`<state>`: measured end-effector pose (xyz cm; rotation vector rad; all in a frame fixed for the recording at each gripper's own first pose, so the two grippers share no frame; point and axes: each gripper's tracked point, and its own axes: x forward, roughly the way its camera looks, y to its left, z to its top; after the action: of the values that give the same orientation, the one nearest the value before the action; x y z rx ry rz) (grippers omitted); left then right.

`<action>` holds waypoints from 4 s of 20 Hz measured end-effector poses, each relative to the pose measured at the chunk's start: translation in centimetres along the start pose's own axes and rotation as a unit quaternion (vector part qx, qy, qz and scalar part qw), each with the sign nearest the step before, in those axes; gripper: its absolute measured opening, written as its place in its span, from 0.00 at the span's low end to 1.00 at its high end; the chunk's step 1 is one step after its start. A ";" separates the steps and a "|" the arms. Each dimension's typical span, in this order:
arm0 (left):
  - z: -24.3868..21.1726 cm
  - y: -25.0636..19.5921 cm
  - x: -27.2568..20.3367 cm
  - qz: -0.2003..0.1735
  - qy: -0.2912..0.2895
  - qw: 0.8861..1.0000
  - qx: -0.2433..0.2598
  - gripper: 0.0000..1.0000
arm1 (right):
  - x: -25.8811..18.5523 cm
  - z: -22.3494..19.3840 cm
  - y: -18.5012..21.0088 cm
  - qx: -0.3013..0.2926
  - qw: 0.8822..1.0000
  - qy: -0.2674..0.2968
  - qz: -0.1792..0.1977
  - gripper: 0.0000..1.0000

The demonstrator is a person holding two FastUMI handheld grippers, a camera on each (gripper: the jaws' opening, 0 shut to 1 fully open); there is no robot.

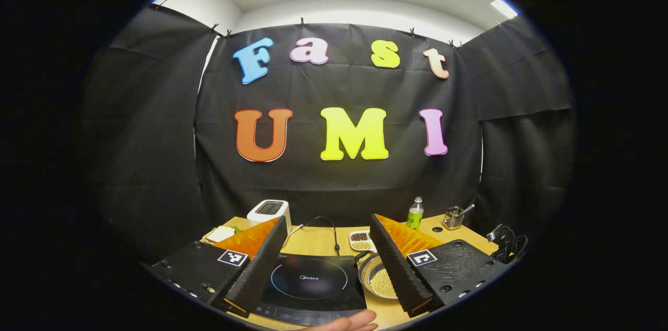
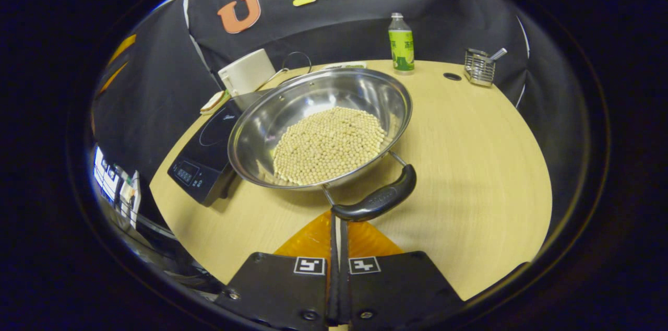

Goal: First push the handle of the pot to place it horizontally, then grasp the pot with both hands and set it on the induction cooktop.

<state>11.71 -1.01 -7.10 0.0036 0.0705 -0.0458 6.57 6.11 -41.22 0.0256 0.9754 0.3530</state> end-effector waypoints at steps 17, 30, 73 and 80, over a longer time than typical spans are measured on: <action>-3.6 -2.5 2.2 -0.024 0.050 0.998 -0.002 0.95 | 1.1 4.6 -5.7 0.045 0.997 -0.032 -0.055 0.04; -8.9 -5.4 4.0 -0.050 0.108 0.993 -0.013 0.95 | 1.5 10.1 -10.3 0.043 0.987 -0.089 -0.123 0.04; -29.3 -8.3 16.3 -0.045 0.350 0.935 0.012 0.93 | 6.4 14.1 -13.6 0.045 0.978 -0.146 -0.144 0.89; -29.5 -8.6 16.3 -0.036 0.336 0.941 0.004 0.71 | 6.7 13.8 -13.0 0.043 0.983 -0.139 -0.116 0.72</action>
<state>25.51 -10.19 -37.73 0.0242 0.7565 -0.1170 24.85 -2.19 -41.12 0.0384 0.7063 0.0885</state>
